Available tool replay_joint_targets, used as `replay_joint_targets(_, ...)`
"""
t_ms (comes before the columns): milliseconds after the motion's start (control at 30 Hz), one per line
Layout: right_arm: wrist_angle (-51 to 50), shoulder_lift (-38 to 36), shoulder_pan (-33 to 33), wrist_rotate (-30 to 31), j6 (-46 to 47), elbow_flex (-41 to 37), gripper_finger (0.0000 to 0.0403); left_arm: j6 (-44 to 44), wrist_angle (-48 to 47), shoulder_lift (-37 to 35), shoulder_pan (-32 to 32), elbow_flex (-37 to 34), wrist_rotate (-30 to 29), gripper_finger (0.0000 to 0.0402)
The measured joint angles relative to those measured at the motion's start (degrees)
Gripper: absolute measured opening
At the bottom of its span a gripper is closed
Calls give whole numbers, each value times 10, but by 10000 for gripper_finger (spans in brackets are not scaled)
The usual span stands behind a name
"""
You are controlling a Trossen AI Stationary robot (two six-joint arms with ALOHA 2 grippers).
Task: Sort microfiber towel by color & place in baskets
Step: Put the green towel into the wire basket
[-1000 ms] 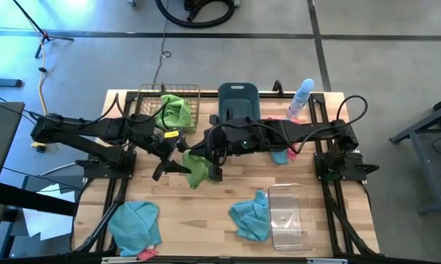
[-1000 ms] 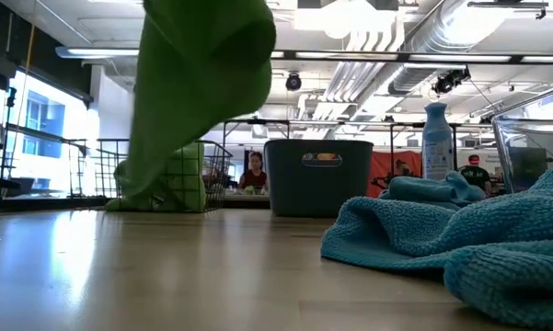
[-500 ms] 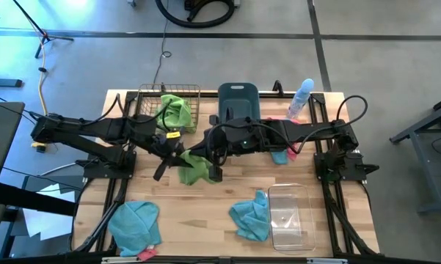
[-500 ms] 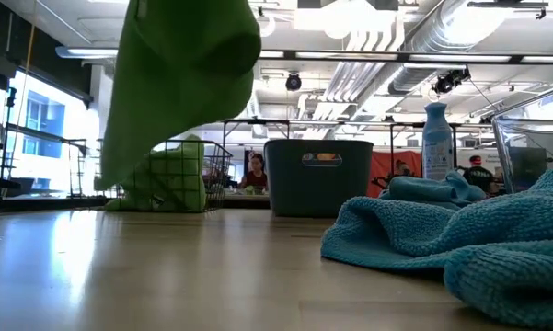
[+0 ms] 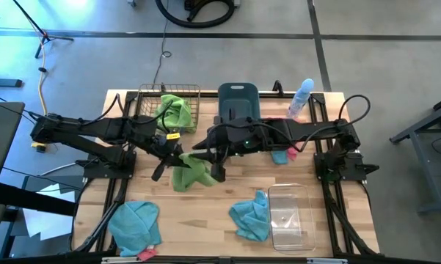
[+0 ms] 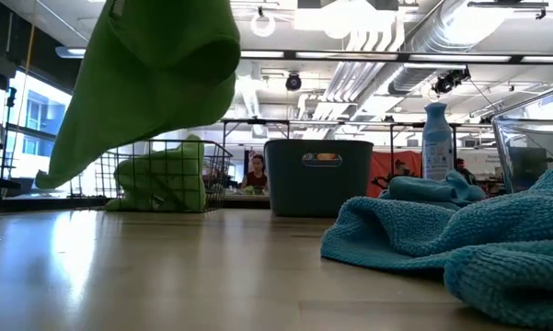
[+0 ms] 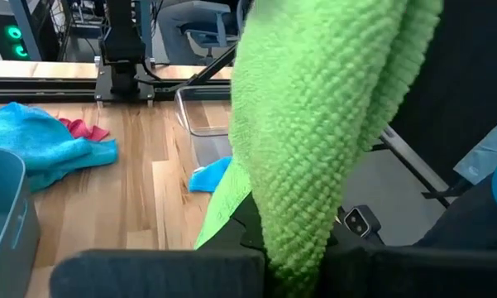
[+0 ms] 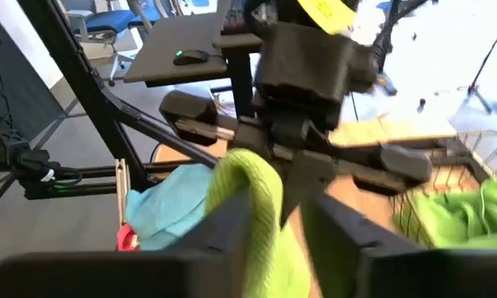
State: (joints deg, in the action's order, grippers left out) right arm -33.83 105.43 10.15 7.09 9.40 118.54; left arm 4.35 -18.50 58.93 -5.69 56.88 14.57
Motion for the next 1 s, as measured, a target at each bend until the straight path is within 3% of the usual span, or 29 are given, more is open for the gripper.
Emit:
replay_joint_targets(233, -64, -38, 0, -3, 60, 0, 259, 1, -13, 0, 1, 0, -9, 1)
replay_joint_targets(400, -158, -69, -2, 1, 105, 0, 312, 0, -14, 0, 1, 0, -22, 1)
replay_joint_targets(667, -390, -85, 9, 7, 208, -2, 328, 22, -21, -2, 1, 0, -25, 0)
replay_joint_targets(800, -527, -83, 30, 45, 227, -2, 328, 29, -42, -13, 1, 0, -33, 0)
replay_joint_targets(1000, -553, -130, 50, 102, 260, -39, 328, 35, -39, -30, 1, 0, -35, 0)
